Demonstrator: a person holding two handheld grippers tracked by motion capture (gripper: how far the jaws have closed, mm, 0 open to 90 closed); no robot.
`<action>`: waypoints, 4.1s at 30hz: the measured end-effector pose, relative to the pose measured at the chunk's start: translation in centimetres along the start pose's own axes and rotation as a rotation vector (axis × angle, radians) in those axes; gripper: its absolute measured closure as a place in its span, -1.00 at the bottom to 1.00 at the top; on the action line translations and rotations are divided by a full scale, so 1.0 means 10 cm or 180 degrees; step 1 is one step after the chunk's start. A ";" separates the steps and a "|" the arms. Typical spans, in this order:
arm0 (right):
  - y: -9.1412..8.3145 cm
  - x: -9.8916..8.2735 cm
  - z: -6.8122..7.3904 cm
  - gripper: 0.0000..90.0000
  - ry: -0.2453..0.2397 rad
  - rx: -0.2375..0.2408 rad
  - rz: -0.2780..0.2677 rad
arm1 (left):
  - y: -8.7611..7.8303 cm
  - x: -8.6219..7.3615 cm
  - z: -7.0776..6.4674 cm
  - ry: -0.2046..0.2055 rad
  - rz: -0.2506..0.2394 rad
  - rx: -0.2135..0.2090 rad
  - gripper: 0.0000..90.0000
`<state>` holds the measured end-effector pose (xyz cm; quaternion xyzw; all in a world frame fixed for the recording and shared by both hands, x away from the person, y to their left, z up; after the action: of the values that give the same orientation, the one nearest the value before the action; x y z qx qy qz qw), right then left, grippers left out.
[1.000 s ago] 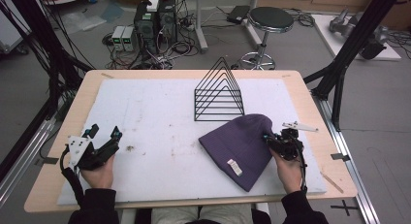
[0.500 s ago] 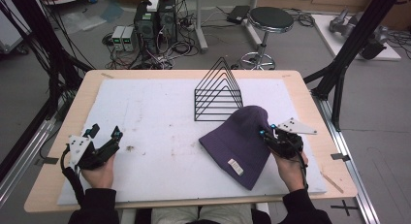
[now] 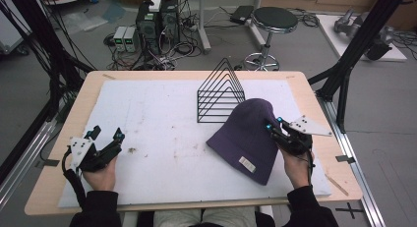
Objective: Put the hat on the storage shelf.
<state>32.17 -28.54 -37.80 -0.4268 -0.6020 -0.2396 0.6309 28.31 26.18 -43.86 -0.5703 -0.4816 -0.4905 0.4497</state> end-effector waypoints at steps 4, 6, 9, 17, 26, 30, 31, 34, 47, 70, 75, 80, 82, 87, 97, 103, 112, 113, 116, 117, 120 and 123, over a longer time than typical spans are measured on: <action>-0.03 0.02 -0.03 0.66 0.0213 0.0039 -0.0200 | 0.00 0.00 -0.01 -0.0003 0.0001 -0.0002 -0.41; -0.05 0.04 -0.03 0.66 0.0250 0.0109 -0.0306 | 0.00 0.00 -0.01 -0.0001 0.0001 -0.0004 -0.41; -0.07 0.06 -0.03 0.66 0.0157 0.0236 -0.0518 | 0.00 0.00 -0.01 -0.0005 0.0004 -0.0008 -0.41; -0.04 0.22 0.02 0.62 -0.0037 0.0431 -0.0835 | 0.01 0.00 -0.01 -0.0010 0.0006 -0.0042 -0.41; 0.07 0.49 0.19 0.61 -0.0281 0.0584 -0.0998 | 0.03 -0.01 0.00 -0.0084 0.0044 -0.0154 -0.43; 0.13 0.58 0.26 0.61 -0.0294 0.0635 -0.1034 | 0.04 -0.01 -0.01 -0.0096 0.0039 -0.0191 -0.43; 0.15 0.60 0.28 0.61 -0.0321 0.0652 -0.1055 | 0.04 -0.01 -0.01 -0.0108 0.0040 -0.0203 -0.43; 0.18 0.65 0.33 0.61 -0.0364 0.0704 -0.1088 | 0.05 0.00 -0.03 -0.0136 0.0041 -0.0303 -0.43; 0.33 1.03 0.53 0.61 -0.0497 0.0942 -0.1267 | 0.17 0.23 -0.30 -0.0373 0.0117 -0.1265 -0.54; 0.68 1.42 0.83 0.63 -0.0520 0.1281 -0.1323 | 0.56 0.32 -0.59 -0.0420 0.0955 -0.2415 -0.50; 0.73 1.50 0.86 0.64 -0.0483 0.1338 -0.1392 | 0.67 0.35 -0.68 -0.0534 0.1031 -0.2616 -0.46; 0.76 1.56 0.87 0.64 -0.0451 0.1413 -0.1409 | 0.80 0.40 -0.69 -0.0711 0.1051 -0.2769 -0.47; 0.77 1.59 0.88 0.65 -0.0479 0.1434 -0.1411 | 0.84 0.42 -0.71 -0.0763 0.1024 -0.2829 -0.46; 0.77 1.65 0.91 0.64 -0.0493 0.1465 -0.1448 | 0.93 0.41 -0.78 -0.0863 0.1082 -0.3015 -0.48; 0.74 1.73 0.98 0.64 -0.0506 0.1616 -0.1489 | 0.96 0.36 -0.91 -0.0931 0.0853 -0.3201 -0.18; 0.72 1.73 0.94 0.64 -0.0513 0.1538 -0.1413 | 0.91 0.46 -0.88 -0.0753 0.0623 -0.2812 0.79; 0.75 1.71 0.72 0.64 -0.0537 0.1458 -0.1111 | 0.94 0.45 -1.05 -0.0340 0.0622 -0.2482 0.82; 0.75 1.71 0.69 0.64 -0.0546 0.1455 -0.1106 | 0.95 0.45 -1.09 -0.0323 0.0620 -0.2462 0.82; 0.73 1.71 0.58 0.64 -0.0585 0.1373 -0.1072 | 0.98 0.46 -1.19 -0.0282 0.0596 -0.2476 0.82; 0.72 1.71 0.54 0.64 -0.0577 0.1347 -0.1074 | 0.99 0.46 -1.23 -0.0287 0.0574 -0.2484 0.82; 0.69 1.71 0.39 0.64 -0.0534 0.1276 -0.1099 | 1.04 0.49 -1.35 -0.0256 0.0521 -0.2488 0.82; 0.68 1.71 0.26 0.63 -0.0512 0.1191 -0.1089 | 1.10 0.53 -1.44 -0.0172 0.0516 -0.2497 0.82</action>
<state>38.99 -19.26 -23.25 -0.2125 -0.7475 -0.1925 0.5992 37.65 11.09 -37.43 -0.7475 -0.2228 -0.5849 0.2223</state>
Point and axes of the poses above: each handheld gripper's, and its own axes: y roughly forward along the jaws, x roughly out of its top, z roughly to its left, the point moved 1 cm from there along y, roughly forward along the jaws, and after that the axes turned 2 degrees about -y, right-handed, at the moved point
